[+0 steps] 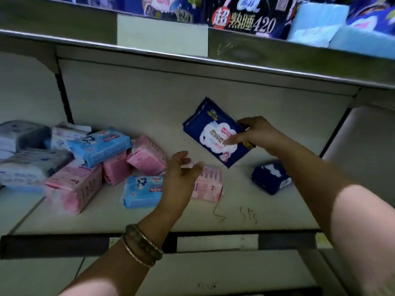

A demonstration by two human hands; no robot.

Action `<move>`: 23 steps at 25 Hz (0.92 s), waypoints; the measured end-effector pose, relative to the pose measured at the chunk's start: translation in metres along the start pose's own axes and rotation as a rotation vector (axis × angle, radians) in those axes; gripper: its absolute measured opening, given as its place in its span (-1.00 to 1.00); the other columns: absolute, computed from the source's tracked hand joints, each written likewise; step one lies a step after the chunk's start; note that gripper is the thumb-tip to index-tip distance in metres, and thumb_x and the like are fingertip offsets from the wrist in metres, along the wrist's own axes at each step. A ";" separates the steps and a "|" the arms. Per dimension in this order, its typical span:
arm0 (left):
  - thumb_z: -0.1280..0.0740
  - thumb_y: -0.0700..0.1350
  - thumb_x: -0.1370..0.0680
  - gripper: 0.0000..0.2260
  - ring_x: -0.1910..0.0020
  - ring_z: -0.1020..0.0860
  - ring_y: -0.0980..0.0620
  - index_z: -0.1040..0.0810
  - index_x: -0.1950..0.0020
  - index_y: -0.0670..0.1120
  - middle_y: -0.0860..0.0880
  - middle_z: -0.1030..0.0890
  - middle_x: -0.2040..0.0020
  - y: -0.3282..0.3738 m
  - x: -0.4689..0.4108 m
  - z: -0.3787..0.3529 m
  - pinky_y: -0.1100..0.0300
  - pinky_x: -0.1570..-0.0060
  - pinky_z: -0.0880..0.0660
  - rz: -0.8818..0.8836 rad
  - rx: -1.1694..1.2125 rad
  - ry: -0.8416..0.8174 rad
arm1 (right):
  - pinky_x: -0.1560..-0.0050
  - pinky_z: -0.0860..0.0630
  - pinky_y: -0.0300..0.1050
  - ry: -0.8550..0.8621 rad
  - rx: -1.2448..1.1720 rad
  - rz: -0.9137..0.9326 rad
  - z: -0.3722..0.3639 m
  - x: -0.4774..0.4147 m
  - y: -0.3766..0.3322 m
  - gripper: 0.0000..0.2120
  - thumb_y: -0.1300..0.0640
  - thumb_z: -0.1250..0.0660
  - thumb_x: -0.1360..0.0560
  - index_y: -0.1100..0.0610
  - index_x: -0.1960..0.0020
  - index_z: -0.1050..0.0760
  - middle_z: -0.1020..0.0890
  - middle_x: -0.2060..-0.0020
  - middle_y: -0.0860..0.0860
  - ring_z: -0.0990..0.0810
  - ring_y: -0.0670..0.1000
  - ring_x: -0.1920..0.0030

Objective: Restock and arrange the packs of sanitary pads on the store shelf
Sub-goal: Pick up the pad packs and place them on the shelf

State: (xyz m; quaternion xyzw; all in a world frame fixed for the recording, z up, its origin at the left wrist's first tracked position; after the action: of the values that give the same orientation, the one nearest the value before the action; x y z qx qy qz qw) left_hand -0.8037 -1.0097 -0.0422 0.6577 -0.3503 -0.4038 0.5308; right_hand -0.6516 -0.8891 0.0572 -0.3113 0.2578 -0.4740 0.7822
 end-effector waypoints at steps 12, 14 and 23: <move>-0.33 0.06 -0.40 -0.52 0.00 -0.64 -0.02 -0.42 -0.24 -0.13 -0.09 -0.63 -0.09 0.026 0.064 0.032 0.16 0.09 -0.59 0.029 0.432 -0.093 | 0.20 -0.55 -0.32 -0.098 -0.036 0.036 0.002 0.123 -0.043 -0.78 0.02 -0.33 -0.47 -0.05 -0.12 -0.48 -0.60 0.03 -0.12 -0.60 -0.14 0.06; -0.32 -0.02 -0.46 -0.66 0.07 -0.65 0.00 -0.47 -0.18 -0.15 -0.09 -0.65 -0.03 0.035 0.083 0.037 0.16 0.15 -0.61 0.037 0.526 -0.037 | 0.02 -0.54 -0.19 -0.050 -0.180 0.074 0.003 0.146 -0.042 -0.85 0.00 -0.30 -0.49 -0.05 -0.05 -0.50 -0.63 0.05 -0.06 -0.60 -0.09 0.03; -0.25 -0.10 -0.56 -0.80 0.22 -0.63 0.07 -0.41 -0.13 -0.15 -0.03 -0.64 0.11 0.026 0.228 0.013 0.15 0.14 -0.60 0.086 0.530 0.031 | 0.08 -0.56 -0.23 -0.059 -0.510 0.062 -0.009 0.272 0.011 -0.69 0.21 -0.36 -0.44 0.11 -0.17 -0.46 -0.61 0.07 0.03 -0.63 -0.08 0.16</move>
State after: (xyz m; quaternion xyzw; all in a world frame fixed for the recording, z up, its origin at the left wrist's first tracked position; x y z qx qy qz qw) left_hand -0.7186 -1.2232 -0.0548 0.7642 -0.4634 -0.2649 0.3620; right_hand -0.5379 -1.1324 0.0134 -0.5039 0.3556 -0.3602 0.6999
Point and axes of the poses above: each hand's wrist, its own x-axis away from the middle knuckle, its own z-axis out of the back of the hand, y = z × x, the point moved 4 cm from there along -x, towards the middle knuckle
